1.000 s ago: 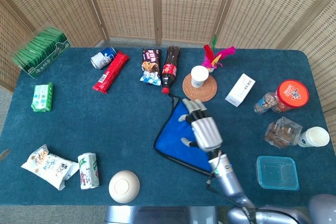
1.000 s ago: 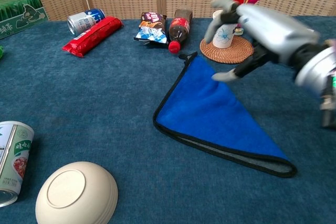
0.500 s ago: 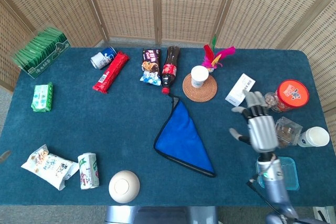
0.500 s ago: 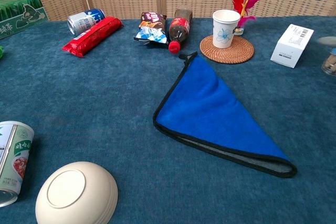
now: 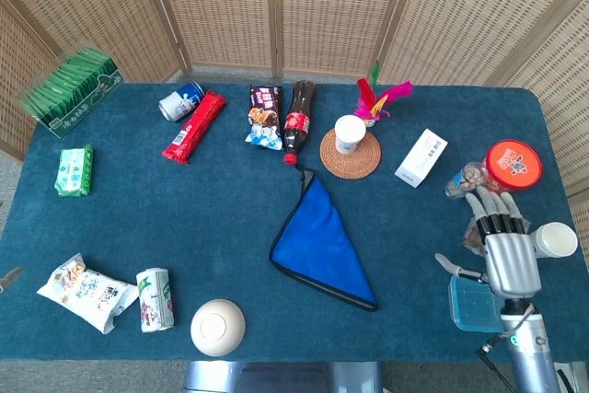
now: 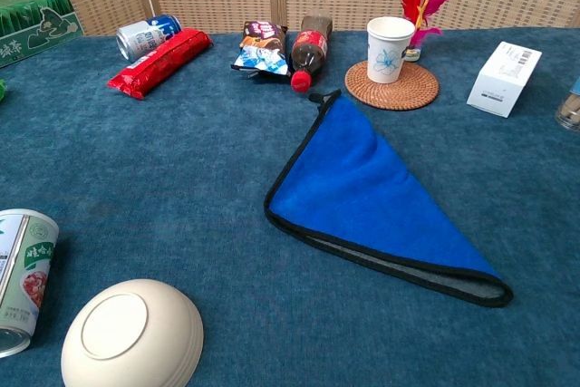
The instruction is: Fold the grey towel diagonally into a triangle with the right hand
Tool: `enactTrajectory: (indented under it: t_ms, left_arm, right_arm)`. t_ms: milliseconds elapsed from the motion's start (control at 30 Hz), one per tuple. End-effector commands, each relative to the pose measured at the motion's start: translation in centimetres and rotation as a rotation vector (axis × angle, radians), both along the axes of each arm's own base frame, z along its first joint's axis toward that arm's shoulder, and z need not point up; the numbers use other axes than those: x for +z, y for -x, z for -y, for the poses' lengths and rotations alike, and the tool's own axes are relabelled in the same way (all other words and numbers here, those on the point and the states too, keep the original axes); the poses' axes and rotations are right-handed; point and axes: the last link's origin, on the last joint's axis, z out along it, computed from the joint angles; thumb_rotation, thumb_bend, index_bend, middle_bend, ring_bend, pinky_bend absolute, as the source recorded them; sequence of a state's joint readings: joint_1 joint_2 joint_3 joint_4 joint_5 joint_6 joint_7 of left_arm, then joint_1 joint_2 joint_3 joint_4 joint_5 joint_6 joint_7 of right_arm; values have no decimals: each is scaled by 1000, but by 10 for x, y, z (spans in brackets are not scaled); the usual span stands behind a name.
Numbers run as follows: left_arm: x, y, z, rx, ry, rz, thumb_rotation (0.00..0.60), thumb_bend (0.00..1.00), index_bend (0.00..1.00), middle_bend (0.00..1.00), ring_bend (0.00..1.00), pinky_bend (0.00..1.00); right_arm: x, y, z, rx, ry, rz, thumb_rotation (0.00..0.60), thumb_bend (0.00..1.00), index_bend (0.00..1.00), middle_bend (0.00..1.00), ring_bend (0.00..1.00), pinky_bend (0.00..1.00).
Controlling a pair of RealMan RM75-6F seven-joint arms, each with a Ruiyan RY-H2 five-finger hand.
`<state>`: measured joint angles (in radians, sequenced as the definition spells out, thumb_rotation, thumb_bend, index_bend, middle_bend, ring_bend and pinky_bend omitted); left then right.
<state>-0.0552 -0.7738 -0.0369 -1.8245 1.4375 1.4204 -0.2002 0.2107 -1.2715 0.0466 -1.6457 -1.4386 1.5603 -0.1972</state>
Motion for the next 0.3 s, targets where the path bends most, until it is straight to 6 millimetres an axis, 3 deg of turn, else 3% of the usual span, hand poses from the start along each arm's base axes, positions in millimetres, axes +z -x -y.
enactTrajectory:
  t_ms: [33,300]
  left_arm:
    - [0,0,1,-1,4,-2,600,260,79,0,0,1]
    - [3,0,5,-15,17,-23,600,195,52,0,0,0]
  right_arm:
    - [5,4,-12,-42,-11,2,216,0,3,0,0,0]
    - [11,5,-24,-92,-56,25,198,0,0,0,0,0]
